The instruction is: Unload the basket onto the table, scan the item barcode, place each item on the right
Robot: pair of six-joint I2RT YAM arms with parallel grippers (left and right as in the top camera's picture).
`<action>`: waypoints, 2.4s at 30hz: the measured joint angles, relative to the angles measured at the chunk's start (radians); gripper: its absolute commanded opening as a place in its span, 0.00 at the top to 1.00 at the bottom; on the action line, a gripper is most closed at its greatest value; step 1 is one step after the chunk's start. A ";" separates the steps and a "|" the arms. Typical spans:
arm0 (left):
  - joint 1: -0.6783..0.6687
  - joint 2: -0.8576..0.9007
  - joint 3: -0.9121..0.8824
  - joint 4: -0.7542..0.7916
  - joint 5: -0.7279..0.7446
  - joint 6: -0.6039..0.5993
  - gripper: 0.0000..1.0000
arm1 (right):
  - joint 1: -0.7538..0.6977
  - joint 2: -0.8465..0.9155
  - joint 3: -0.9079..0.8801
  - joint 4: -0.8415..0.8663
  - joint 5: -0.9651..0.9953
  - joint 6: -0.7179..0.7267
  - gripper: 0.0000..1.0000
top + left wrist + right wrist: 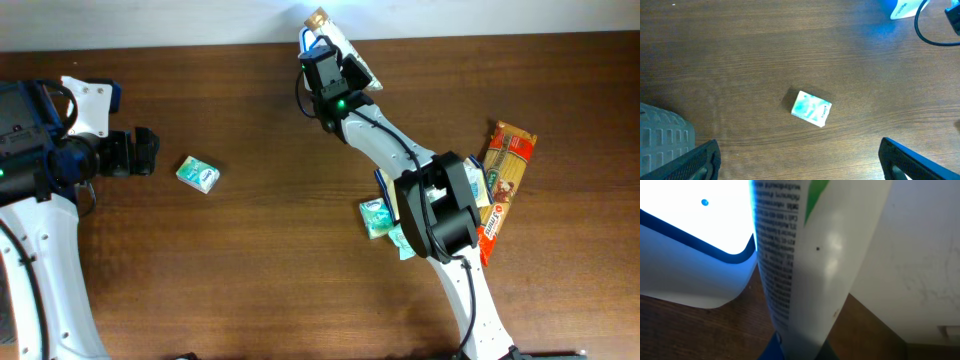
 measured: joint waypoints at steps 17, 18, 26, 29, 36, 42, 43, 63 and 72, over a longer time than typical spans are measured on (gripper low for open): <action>0.000 0.000 0.000 0.000 0.000 0.000 0.01 | 0.013 0.098 -0.001 0.237 0.286 -0.207 0.96; 0.000 0.000 0.000 0.000 0.000 0.000 0.01 | 0.020 0.098 -0.001 0.261 0.291 -0.224 0.96; 0.000 0.000 0.000 0.000 0.000 0.000 0.01 | 0.066 0.098 -0.001 0.272 0.304 -0.291 0.96; 0.000 0.000 0.000 0.000 0.000 0.000 0.01 | 0.073 0.098 -0.001 0.263 0.311 -0.298 0.96; 0.000 0.000 0.000 -0.002 0.000 0.000 0.01 | 0.287 0.005 0.002 -0.115 0.215 -0.196 0.96; 0.000 0.000 0.000 0.000 0.000 0.000 0.01 | 0.315 -0.156 0.008 -0.701 -0.385 0.245 0.96; 0.000 0.000 0.000 0.000 0.000 0.000 0.01 | 0.301 -0.165 0.007 -0.784 -0.491 0.314 0.96; 0.000 0.000 0.000 0.000 0.000 0.000 0.01 | 0.015 -0.208 -0.076 -1.352 -1.013 0.514 0.01; 0.000 0.000 0.000 0.002 0.000 0.000 0.01 | 0.204 -0.193 0.115 -0.440 -1.224 0.486 0.00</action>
